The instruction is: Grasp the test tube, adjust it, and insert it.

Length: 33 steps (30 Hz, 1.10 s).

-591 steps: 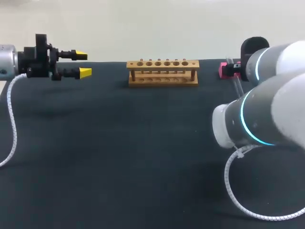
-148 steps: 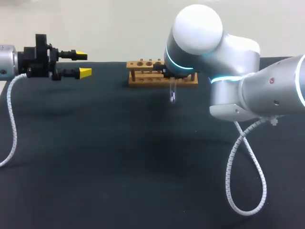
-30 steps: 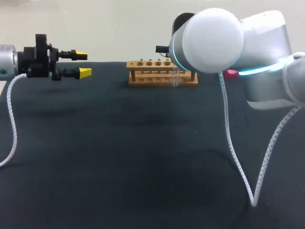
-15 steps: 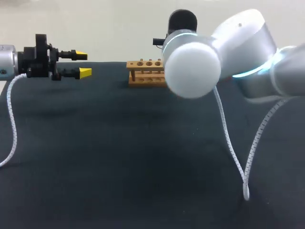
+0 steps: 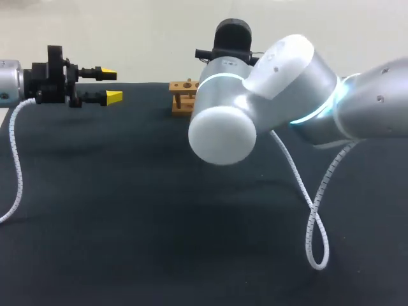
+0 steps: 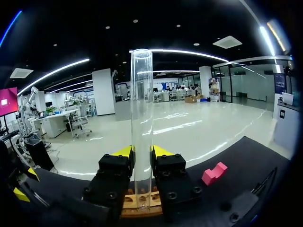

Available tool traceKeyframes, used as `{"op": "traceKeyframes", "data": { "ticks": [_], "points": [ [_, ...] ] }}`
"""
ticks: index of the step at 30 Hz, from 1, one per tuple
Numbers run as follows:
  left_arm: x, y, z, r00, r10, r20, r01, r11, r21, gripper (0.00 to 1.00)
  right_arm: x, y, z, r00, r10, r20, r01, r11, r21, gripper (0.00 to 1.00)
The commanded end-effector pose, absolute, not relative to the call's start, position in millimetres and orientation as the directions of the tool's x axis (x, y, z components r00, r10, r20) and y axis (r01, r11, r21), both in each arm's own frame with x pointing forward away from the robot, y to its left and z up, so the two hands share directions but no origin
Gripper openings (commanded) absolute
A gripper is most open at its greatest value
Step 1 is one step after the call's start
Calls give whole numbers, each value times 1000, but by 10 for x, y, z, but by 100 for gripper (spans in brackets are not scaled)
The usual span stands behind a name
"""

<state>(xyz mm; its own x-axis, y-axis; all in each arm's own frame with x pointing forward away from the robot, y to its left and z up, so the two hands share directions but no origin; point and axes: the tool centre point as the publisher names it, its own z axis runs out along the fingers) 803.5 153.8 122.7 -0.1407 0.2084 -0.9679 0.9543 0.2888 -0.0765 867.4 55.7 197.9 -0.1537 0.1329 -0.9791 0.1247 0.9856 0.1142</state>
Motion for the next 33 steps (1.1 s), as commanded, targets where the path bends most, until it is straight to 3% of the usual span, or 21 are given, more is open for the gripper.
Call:
{"op": "traceKeyframes", "data": {
  "ticks": [1, 33],
  "points": [
    [8015, 1536, 1217, -136, 206, -969, 953, 294, -72, 100, 8774, 545, 1912, -96, 132, -987, 111, 986, 121, 0],
    [8015, 1536, 1217, -136, 206, -969, 953, 294, -72, 100, 8909, 332, 1628, -104, 115, -988, 129, 987, 101, 0]
  ]
}}
